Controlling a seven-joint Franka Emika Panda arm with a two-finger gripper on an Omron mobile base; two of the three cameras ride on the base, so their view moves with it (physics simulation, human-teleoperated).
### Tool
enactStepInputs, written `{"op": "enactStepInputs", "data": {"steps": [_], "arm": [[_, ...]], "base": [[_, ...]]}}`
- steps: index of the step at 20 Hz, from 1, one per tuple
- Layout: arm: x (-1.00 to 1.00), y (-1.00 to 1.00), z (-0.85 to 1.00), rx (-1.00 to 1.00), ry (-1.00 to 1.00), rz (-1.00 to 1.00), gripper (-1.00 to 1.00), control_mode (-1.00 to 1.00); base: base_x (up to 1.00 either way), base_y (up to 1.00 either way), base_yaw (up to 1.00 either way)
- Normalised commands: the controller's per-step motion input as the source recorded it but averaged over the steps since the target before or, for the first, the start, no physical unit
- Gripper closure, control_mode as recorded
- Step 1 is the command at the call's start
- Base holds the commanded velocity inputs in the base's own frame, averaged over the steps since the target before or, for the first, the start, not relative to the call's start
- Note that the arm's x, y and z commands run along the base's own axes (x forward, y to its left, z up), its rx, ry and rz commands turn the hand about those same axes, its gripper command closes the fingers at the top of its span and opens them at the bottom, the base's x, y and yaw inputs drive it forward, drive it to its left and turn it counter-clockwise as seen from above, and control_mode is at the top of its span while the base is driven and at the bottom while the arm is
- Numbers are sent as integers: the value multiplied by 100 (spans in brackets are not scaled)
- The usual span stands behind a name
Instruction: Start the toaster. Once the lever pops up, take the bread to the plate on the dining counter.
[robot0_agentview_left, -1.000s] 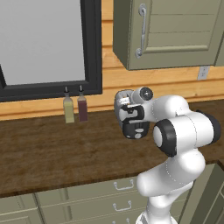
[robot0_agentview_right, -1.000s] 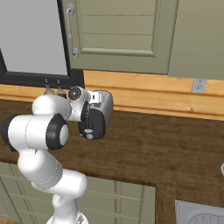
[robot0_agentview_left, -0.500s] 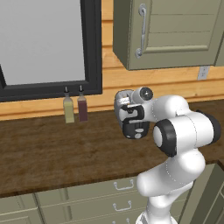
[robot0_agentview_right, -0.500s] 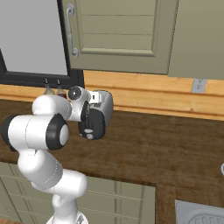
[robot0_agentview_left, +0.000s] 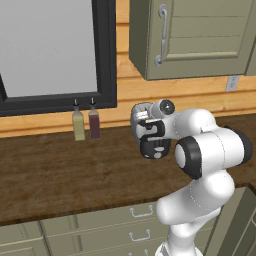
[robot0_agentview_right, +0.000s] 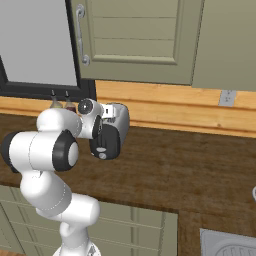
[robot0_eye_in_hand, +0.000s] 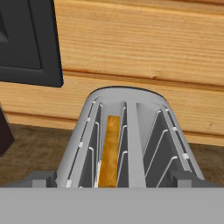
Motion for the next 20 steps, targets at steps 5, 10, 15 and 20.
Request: {"op": "enactStepInputs", "data": {"steps": [5, 10, 15, 20], "arm": [[0, 0, 0, 0, 0, 0, -100, -100], [0, 0, 0, 0, 0, 0, -100, -100], [0, 0, 0, 0, 0, 0, -100, -100], [0, 0, 0, 0, 0, 0, -100, -100]], "base": [[0, 0, 0], [0, 0, 0], [0, 0, 0], [0, 0, 0]]}}
